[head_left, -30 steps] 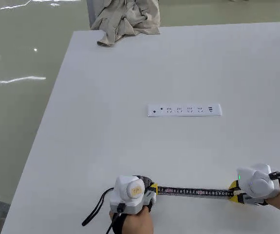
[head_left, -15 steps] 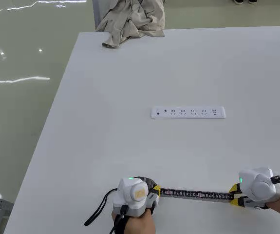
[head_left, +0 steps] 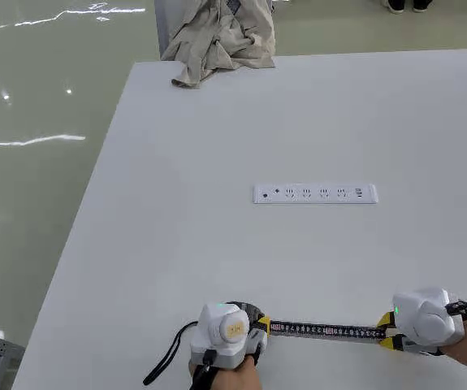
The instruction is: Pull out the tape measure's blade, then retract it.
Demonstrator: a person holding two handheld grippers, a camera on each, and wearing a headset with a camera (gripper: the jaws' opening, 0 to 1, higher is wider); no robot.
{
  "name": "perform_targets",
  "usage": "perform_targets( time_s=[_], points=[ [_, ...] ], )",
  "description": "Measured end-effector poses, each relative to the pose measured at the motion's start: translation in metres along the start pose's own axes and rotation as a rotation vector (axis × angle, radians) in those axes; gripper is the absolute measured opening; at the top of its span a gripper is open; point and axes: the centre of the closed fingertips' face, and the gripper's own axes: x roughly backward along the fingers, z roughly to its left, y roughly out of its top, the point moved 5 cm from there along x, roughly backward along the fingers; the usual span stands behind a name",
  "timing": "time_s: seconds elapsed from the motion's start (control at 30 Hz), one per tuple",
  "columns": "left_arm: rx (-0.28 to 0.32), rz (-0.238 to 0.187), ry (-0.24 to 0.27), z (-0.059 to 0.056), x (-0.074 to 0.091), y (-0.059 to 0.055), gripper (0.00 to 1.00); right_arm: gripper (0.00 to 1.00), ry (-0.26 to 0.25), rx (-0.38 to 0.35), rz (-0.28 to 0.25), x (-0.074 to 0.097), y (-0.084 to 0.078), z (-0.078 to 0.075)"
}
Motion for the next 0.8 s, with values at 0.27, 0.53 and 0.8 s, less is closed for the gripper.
perform_targets(
  time_s=[0.27,0.53,0.8],
  points=[
    [-0.004,0.004,-0.002,0.0,0.0,0.0,0.61,0.14,-0.022,0.022,-0.007,-0.004,0.006,0.0],
    [-0.004,0.007,-0.002,0.0,0.0,0.0,0.61,0.14,-0.041,0.032,-0.02,-0.007,0.015,0.001],
    [-0.005,0.004,-0.001,0.0,0.0,0.0,0.61,0.14,-0.049,0.034,-0.034,-0.009,0.023,0.002]
  ],
)
